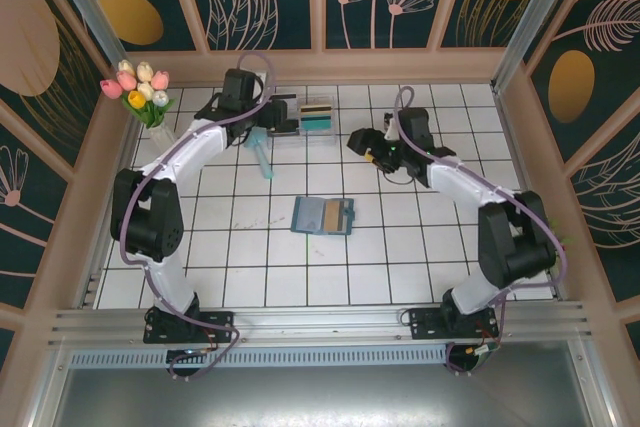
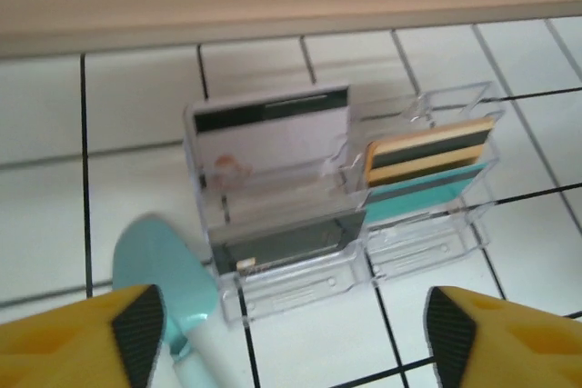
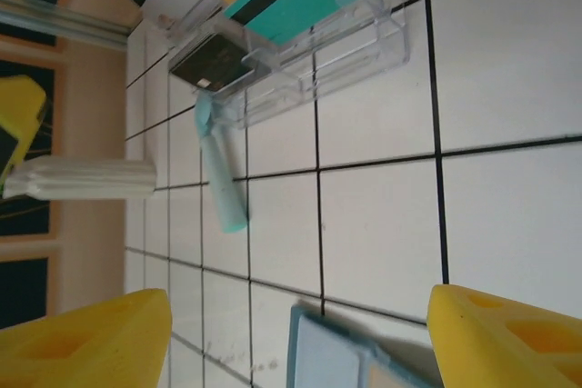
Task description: Take the credit cards out of the card holder
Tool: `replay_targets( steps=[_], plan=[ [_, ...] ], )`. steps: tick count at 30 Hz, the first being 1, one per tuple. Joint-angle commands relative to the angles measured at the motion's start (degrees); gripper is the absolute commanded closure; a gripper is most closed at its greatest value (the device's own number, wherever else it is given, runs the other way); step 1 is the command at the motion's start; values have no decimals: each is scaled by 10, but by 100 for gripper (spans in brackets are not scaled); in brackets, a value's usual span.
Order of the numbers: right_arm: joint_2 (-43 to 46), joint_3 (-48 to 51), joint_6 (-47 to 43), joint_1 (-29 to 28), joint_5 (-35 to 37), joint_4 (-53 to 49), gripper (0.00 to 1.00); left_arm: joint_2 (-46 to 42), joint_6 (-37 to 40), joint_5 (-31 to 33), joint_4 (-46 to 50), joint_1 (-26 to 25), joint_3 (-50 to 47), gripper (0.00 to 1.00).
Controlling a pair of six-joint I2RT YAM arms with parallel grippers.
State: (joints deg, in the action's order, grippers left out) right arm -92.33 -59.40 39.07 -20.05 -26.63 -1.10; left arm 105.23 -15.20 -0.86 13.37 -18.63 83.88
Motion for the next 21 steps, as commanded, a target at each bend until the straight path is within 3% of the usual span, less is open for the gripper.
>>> replay_targets(
  steps=[1, 7, 15, 21],
  plan=[
    [-47, -37, -12, -2, 26, 17, 25, -26, -157, 44, -54, 7, -50, 5],
    [-147, -107, 7, 1, -8, 90, 22, -9, -220, -85, -158, 40, -73, 2],
    [-260, -190, 28, 9, -28, 153, 5, 88, -233, -98, -153, 57, 13, 1],
    [-324, -255, 28, 11, -56, 180, 3, 151, -230, -134, -155, 57, 62, 2]
  ],
)
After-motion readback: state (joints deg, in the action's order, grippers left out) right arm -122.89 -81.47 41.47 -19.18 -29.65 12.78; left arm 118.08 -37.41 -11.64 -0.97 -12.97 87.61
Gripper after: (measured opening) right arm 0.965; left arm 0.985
